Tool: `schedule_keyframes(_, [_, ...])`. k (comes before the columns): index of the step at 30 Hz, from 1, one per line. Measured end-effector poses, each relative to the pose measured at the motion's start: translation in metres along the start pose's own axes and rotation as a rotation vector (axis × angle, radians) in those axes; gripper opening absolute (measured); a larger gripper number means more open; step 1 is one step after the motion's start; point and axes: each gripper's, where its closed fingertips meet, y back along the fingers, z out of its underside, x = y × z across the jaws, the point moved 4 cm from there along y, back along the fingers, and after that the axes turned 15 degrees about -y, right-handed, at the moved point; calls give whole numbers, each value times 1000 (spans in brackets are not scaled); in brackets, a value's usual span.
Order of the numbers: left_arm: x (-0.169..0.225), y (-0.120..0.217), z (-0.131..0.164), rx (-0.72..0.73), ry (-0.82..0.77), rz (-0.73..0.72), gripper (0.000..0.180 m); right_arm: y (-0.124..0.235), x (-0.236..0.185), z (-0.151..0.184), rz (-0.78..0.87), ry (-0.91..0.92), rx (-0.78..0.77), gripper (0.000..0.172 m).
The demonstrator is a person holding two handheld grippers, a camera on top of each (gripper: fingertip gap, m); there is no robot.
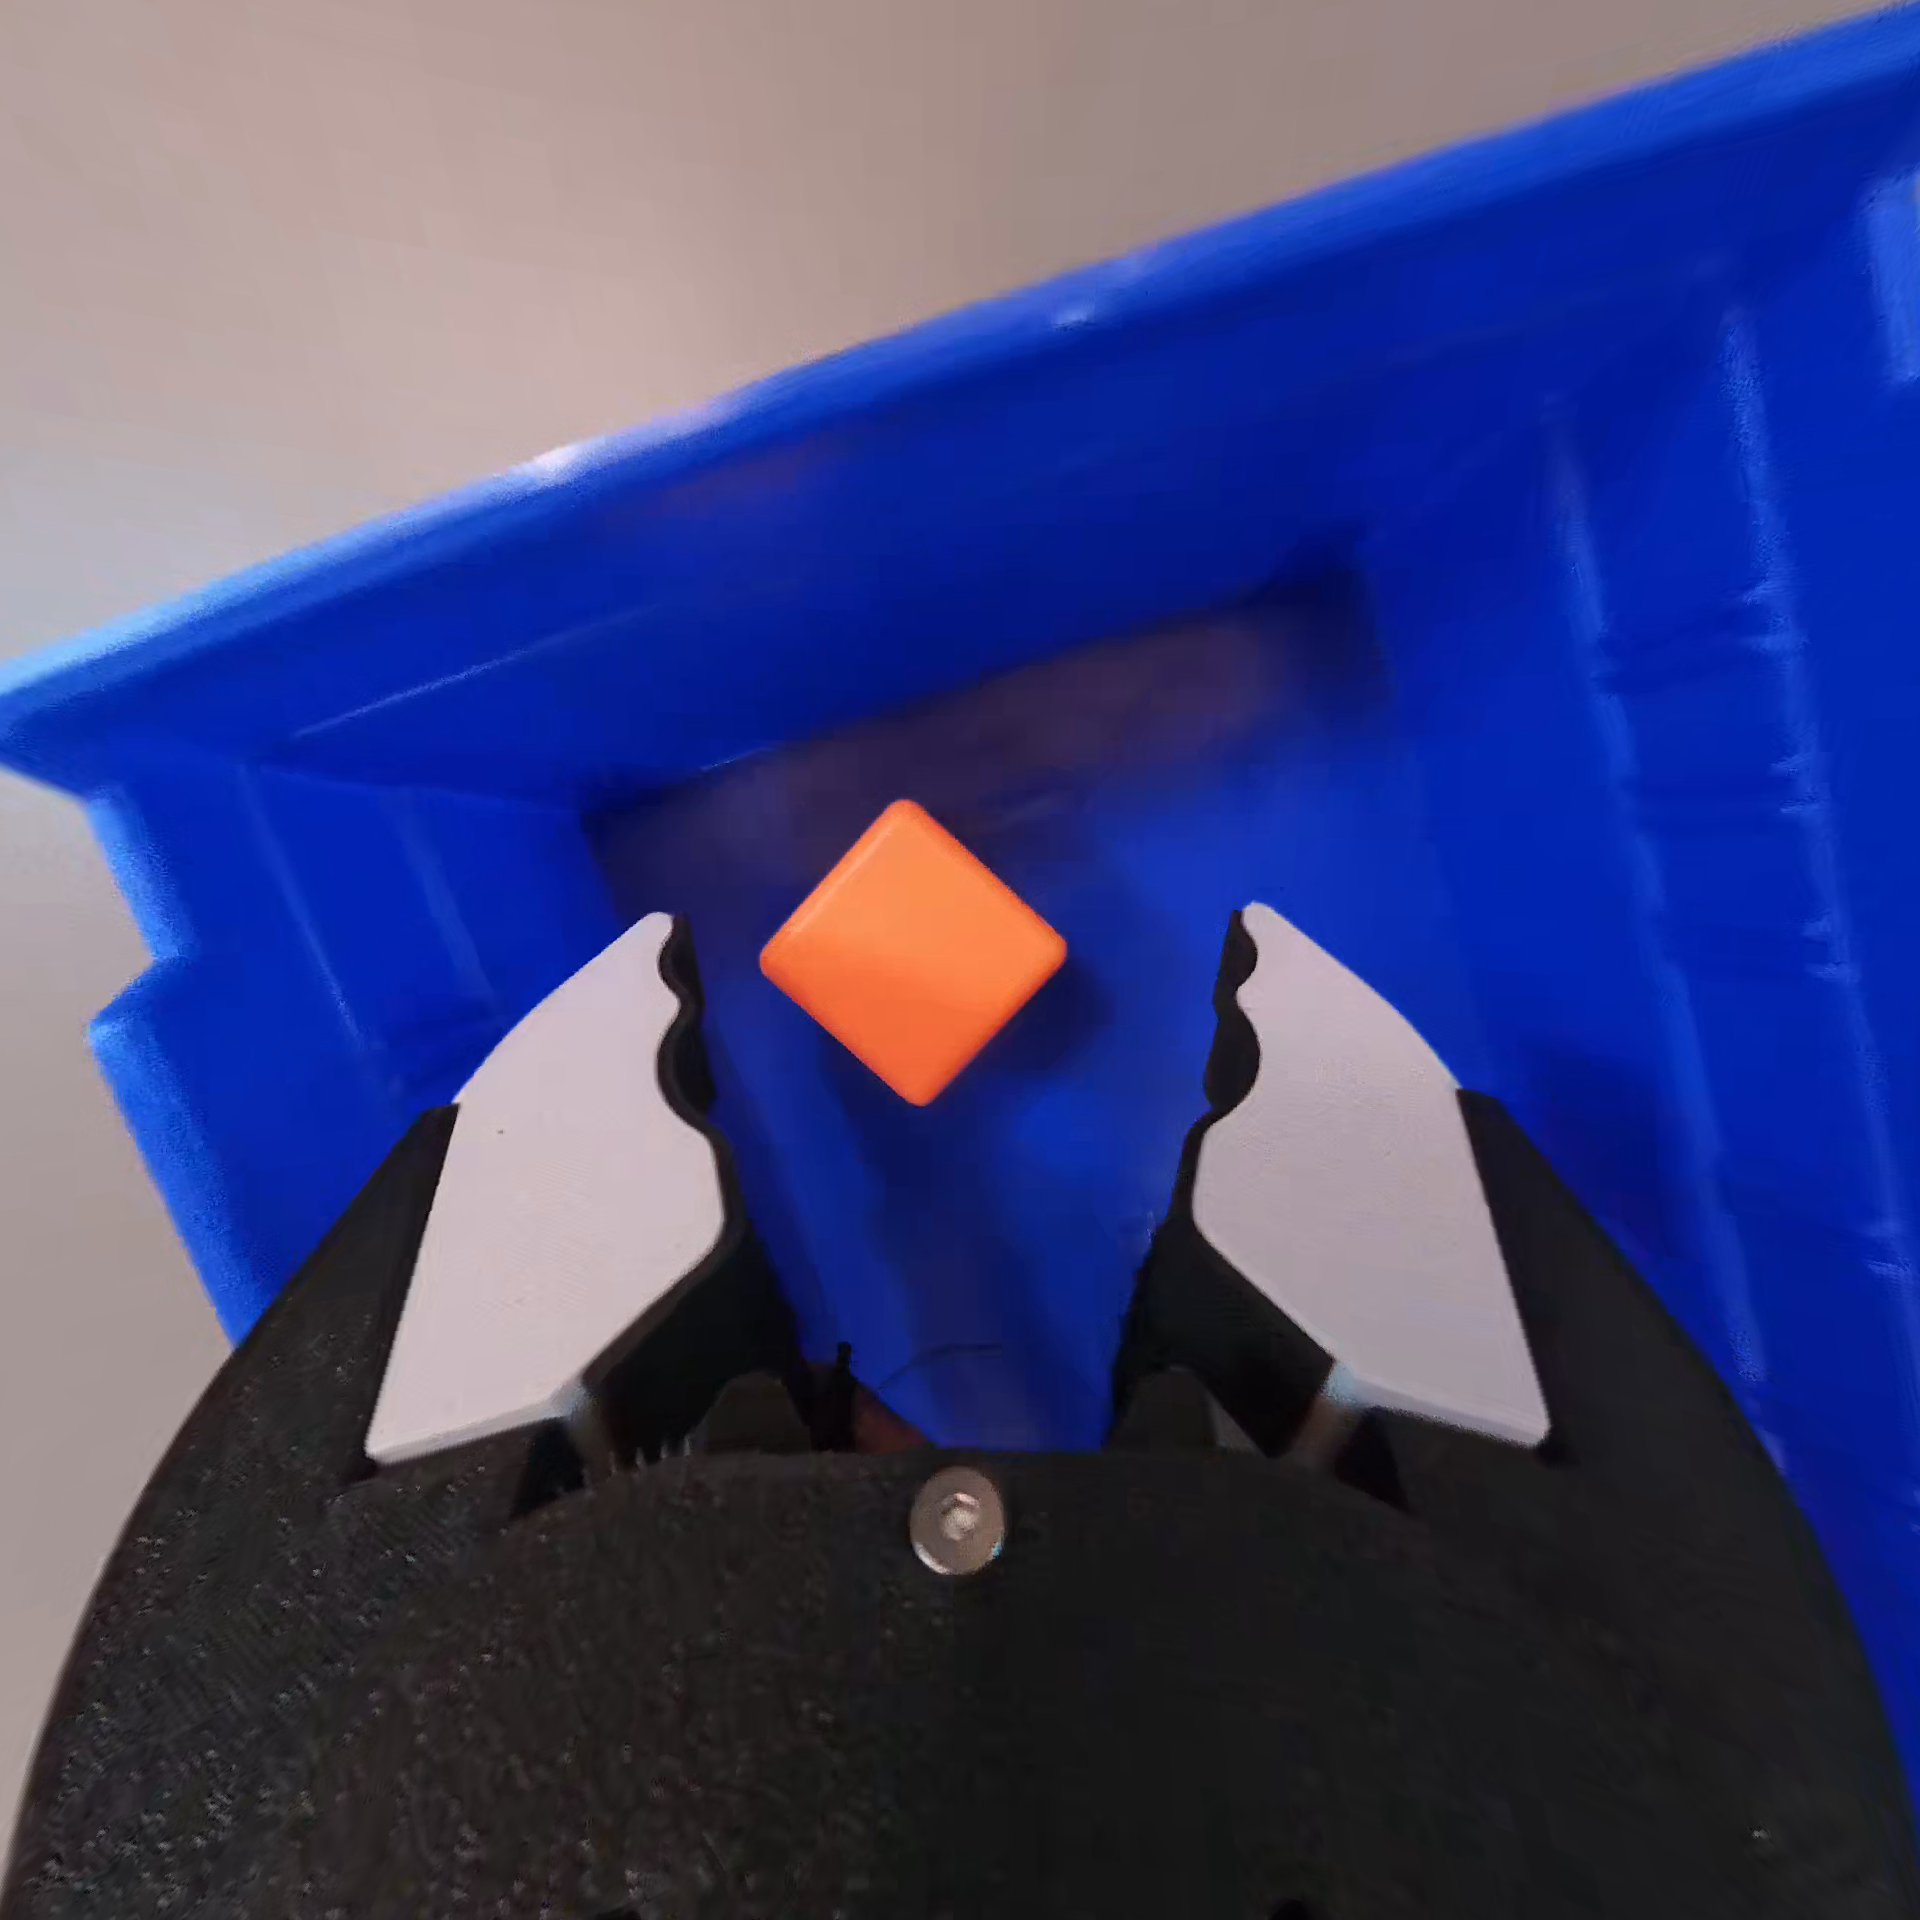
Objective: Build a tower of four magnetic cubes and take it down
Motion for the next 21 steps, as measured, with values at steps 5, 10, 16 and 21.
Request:
schedule_keyframes(5, [-3,-25,9,-39,-124,31,90,-1,0,1,5,6,-8,74])
schedule_keyframes(10, [2,-25,12,38,-219,7,60,-1,2,2,13,9,-9,72])
schedule_keyframes(16, [31,41,-12,435,-238,6,59,-2,2,3,14,16,-17,71])
schedule_keyframes(21, [109,140,-38,1060,-247,336,59,0,0,-2,14,48,13,71])
